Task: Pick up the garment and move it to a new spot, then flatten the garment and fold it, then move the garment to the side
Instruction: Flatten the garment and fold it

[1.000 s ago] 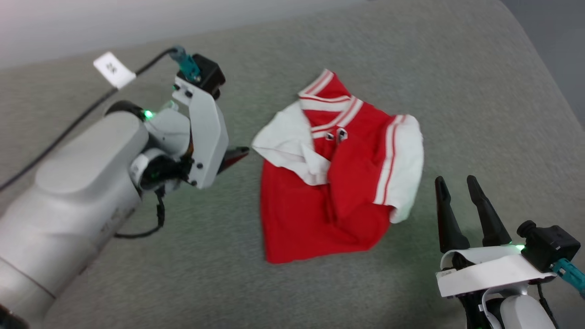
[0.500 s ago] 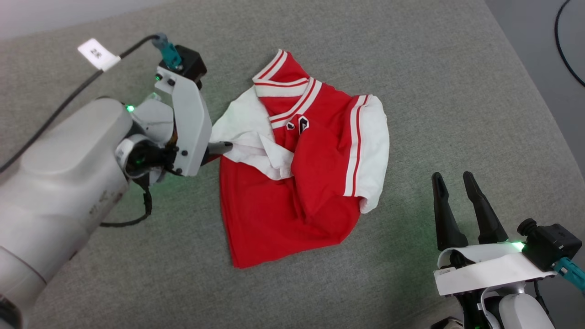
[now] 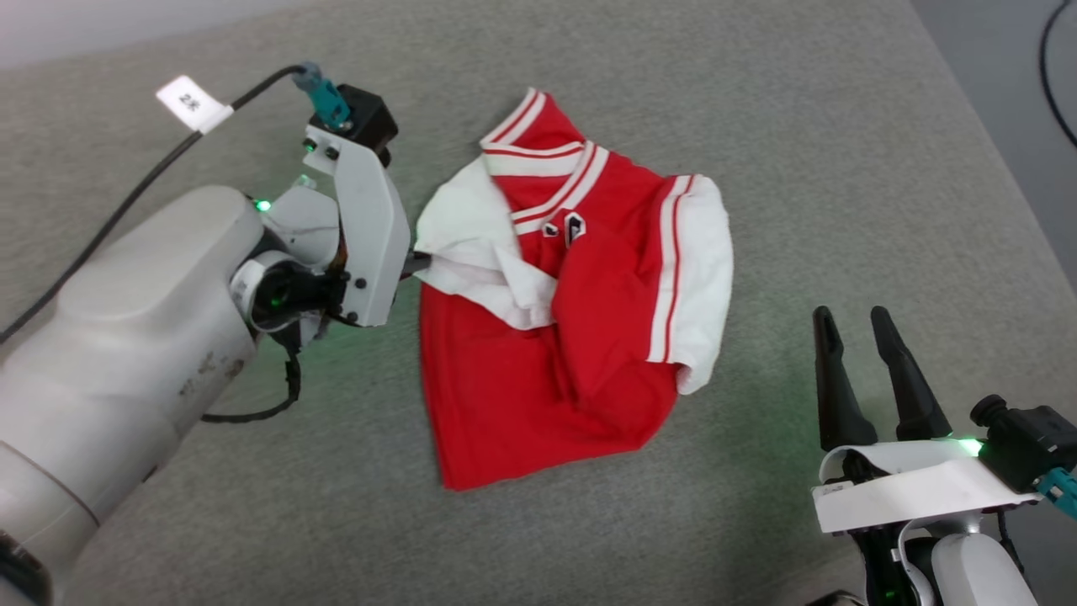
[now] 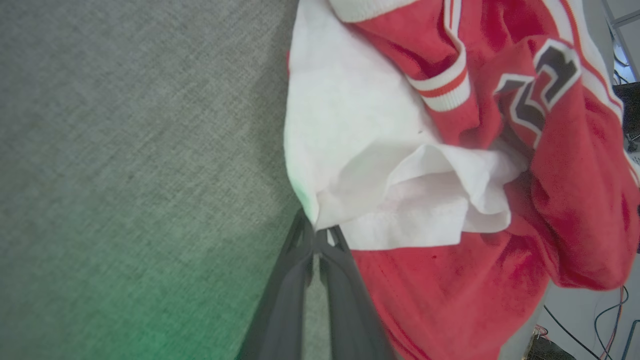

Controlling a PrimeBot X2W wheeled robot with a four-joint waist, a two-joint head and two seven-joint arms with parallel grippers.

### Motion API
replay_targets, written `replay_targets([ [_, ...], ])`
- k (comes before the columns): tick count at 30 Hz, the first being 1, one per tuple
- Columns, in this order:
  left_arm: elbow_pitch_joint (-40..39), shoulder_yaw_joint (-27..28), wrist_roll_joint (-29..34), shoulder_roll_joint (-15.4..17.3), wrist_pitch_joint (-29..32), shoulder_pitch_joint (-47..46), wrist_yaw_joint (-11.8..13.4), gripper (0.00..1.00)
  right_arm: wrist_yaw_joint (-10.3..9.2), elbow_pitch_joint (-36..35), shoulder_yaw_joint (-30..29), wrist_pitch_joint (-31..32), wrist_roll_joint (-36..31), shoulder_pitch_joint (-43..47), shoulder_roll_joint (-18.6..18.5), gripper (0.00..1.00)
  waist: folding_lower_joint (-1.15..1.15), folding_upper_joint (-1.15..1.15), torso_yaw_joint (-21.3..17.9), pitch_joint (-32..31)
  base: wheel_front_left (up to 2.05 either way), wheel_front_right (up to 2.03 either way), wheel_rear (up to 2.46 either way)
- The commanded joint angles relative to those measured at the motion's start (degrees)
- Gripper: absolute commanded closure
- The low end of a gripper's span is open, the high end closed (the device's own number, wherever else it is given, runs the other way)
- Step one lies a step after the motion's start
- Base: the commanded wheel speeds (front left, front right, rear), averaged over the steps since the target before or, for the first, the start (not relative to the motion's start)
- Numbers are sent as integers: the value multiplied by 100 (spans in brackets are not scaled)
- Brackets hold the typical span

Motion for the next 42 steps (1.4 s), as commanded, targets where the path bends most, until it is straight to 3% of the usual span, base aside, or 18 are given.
replay_targets([
  [1,-10,-20,-65,2,-89,14,1,100,0,-2,-56,-28,-48,15,12,0,0,0,165,-76,0,0,0],
  [8,-140,-64,-167,155,-362,-116,2,100,0,55,-208,-27,-249,56,11,0,0,0,730,-364,0,0,0],
  [20,-305,-140,-369,980,-248,-81,1,100,0,170,-296,-27,-500,101,10,0,0,0,1419,-680,0,0,0],
  [30,-49,-199,-140,1579,-125,112,1,100,0,170,-268,-27,-551,133,10,0,0,0,1426,-660,0,0,0],
  [34,226,-184,-293,1574,-346,331,1,100,0,166,-216,-27,-530,109,11,0,0,0,1349,-590,0,0,0],
  [42,767,-212,56,1505,-698,661,2,100,0,119,-203,-28,-626,65,11,0,0,0,1176,-440,0,0,0],
])
